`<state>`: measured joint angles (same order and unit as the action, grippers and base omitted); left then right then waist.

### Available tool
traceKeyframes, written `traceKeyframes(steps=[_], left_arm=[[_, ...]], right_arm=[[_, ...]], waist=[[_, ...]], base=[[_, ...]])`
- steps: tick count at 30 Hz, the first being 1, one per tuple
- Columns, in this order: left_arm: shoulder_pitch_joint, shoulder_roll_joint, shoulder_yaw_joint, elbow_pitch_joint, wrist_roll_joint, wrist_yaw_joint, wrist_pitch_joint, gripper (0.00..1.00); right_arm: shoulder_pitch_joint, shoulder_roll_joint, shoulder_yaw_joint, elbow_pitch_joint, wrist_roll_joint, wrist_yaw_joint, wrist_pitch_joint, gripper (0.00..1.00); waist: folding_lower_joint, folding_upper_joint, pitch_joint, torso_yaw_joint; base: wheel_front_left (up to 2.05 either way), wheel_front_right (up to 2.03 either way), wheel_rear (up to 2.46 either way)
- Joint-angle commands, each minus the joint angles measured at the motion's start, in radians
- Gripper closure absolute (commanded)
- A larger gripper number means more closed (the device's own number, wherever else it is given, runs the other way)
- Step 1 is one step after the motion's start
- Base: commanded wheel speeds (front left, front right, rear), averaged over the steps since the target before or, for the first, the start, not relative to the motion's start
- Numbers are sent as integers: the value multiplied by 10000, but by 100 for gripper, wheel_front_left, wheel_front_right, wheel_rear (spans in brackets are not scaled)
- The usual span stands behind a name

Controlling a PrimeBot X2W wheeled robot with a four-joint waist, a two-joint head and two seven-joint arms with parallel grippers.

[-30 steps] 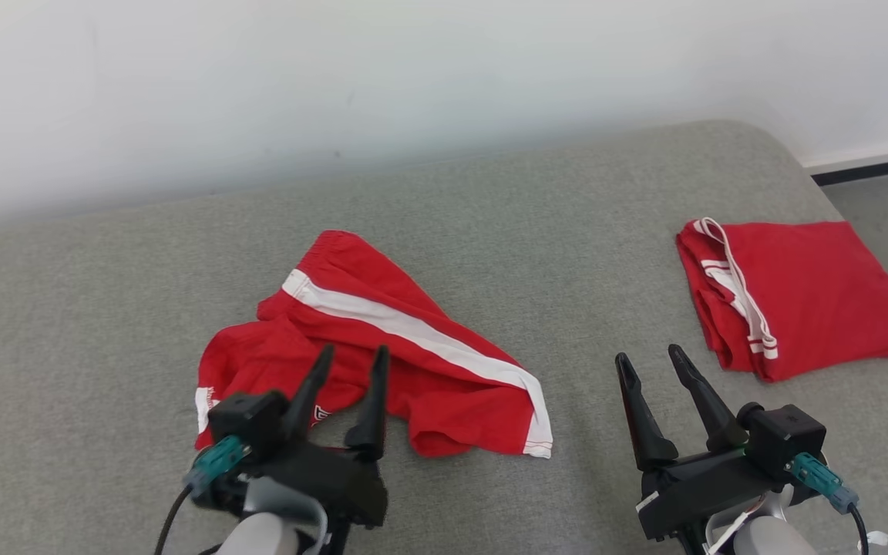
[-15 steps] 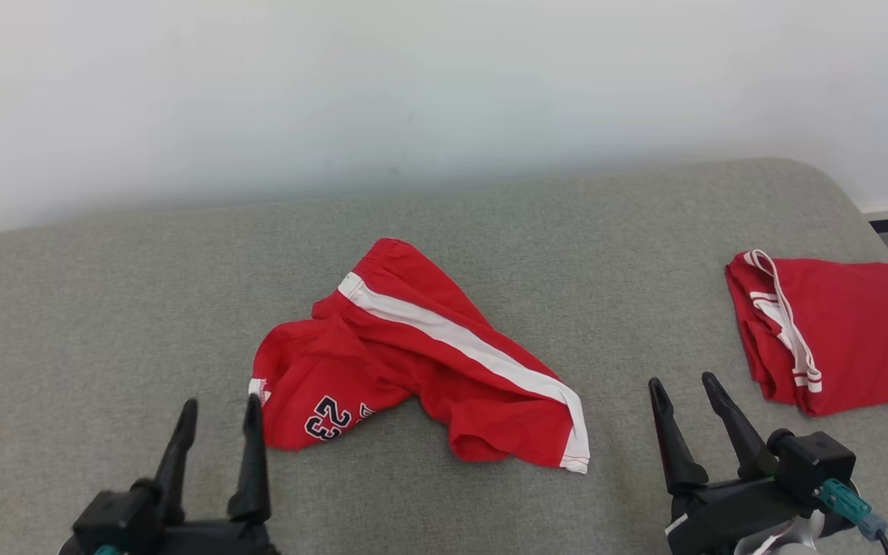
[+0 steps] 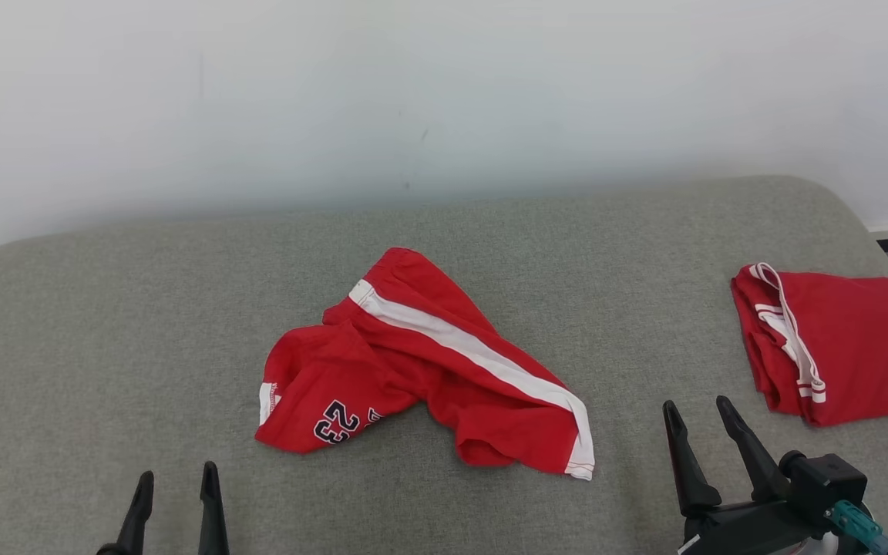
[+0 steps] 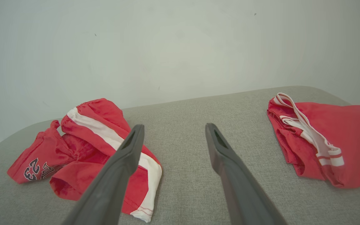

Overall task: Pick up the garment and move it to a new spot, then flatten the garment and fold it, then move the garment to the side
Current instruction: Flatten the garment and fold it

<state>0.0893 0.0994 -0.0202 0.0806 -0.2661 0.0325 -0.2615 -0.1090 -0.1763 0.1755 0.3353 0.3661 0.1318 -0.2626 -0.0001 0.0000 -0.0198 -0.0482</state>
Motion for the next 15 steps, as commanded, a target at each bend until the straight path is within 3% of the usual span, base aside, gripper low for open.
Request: traceKeyframes(steps=[1,8,15], left_arm=[[-120,18,31,215,95,-47,-40,0],[-2089,383,-498,1864,-53,-727,1114,0],[-4998,821,-986,3616,-272,-1347,2538,0]], right_arm=[[63,16,-27,-54,-62,-24,35,0],[-181,92,124,-133,-67,-24,107,0],[-764,151,536,-202,-56,-25,124,0]], waist=[[1,0,34,-31],[1,0,413,-355],[1,0,1295,-1171]], base=[[0,0,0],[0,0,0],[0,0,0]])
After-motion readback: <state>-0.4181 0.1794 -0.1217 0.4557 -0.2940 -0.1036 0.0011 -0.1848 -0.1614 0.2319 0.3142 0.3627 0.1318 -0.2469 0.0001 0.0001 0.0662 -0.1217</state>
